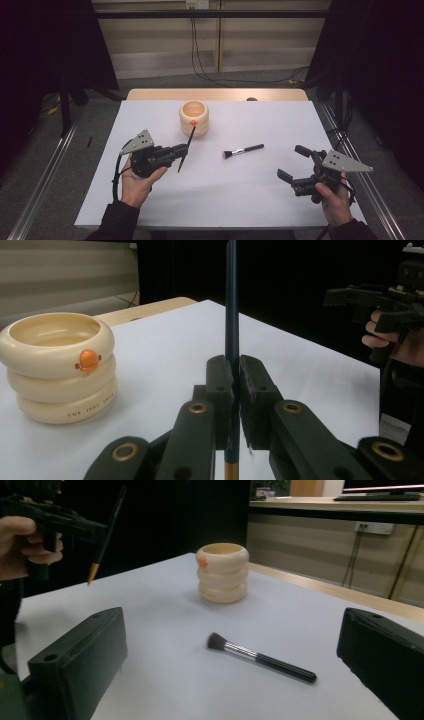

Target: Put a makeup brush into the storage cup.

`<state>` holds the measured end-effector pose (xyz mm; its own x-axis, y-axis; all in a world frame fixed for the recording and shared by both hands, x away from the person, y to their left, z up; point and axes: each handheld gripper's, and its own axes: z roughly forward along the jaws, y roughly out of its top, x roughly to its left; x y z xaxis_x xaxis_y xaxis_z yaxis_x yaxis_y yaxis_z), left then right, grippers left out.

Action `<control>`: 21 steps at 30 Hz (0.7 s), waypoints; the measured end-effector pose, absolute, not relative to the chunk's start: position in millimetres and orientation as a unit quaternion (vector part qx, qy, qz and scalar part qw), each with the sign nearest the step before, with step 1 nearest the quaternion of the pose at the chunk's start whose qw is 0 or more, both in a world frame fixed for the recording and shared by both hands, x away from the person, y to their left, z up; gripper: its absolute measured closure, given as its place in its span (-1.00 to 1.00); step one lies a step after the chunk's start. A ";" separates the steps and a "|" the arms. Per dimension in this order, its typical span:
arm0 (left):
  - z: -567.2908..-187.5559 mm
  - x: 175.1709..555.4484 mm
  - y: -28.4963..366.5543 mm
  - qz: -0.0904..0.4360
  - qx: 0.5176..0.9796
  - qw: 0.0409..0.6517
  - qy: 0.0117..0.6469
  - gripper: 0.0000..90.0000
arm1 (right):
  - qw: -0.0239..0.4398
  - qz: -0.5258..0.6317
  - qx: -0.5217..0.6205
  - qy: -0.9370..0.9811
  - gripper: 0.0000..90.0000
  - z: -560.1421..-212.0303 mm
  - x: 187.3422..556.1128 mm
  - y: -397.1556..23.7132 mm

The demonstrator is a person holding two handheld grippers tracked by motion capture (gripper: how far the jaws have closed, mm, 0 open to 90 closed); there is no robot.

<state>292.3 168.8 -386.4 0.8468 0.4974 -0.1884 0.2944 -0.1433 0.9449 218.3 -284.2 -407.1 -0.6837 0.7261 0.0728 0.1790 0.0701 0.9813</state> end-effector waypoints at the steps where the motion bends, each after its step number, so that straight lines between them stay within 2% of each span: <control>1: -386.2 292.0 168.3 0.083 0.752 0.600 0.261 0.87 | 0.226 0.600 0.321 0.697 -1.00 -406.6 218.8 -282.3; 7: -388.8 292.0 162.3 0.081 0.757 0.598 0.249 0.87 | 0.224 0.606 0.313 0.696 -0.99 -399.2 226.1 -277.0; 12: -393.3 294.1 156.8 0.067 0.760 0.600 0.243 0.87 | 0.202 0.611 0.311 0.699 -0.95 -396.7 232.5 -269.1; 21: -393.2 291.9 152.4 0.061 0.758 0.604 0.238 0.87 | 0.189 0.613 0.325 0.695 -0.78 -392.8 241.7 -249.9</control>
<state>291.9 152.4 -393.2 0.8791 0.4348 -0.1954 0.2877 -0.1569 0.9448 241.7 -249.9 -392.8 -0.7174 0.6833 0.1354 0.2195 0.0372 0.9749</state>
